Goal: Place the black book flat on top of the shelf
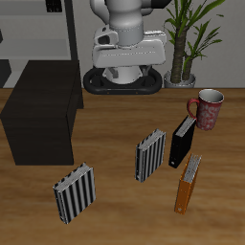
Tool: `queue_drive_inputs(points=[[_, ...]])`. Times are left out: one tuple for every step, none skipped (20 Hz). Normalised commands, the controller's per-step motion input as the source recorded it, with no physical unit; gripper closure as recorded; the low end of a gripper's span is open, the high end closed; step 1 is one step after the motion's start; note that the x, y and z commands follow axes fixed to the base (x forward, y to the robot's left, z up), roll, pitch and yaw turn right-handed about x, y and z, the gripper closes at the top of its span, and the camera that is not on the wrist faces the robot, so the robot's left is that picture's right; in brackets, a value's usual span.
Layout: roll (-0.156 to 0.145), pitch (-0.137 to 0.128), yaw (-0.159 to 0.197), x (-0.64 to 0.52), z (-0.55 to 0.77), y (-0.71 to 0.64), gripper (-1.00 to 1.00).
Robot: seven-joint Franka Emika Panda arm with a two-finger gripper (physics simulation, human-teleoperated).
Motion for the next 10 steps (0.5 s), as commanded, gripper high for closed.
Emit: queue_drive_inputs(points=[[-0.06, -0.088, 0.055, 0.04, 0.1, 0.06, -1.0], [-0.016, 0.058, -0.087, 0.08, -0.03, 0.0, -1.0], [-0.004, 0.007, 0.01, 0.05, -0.01, 0.09, -1.0], [-0.064, -0.028, 0.038, 0.09, -0.03, 0.12, -1.0], [-0.037, 0.035, -0.044, 0.1, -0.07, 0.11, -1.0], [-0.007, -0.001, -0.01, 0.03, 0.0, 0.07, -1.0], [-0.005, 0.007, -0.04, 0.12, -0.05, 0.18, -1.0], [-0.091, 0.013, -0.101, 0.16, -0.05, 0.18, -1.0], [0.018, -0.008, -0.011, 0.05, -0.01, 0.22, -1.0], [-0.008, -0.01, 0.005, 0.09, -0.02, 0.18, -1.0]])
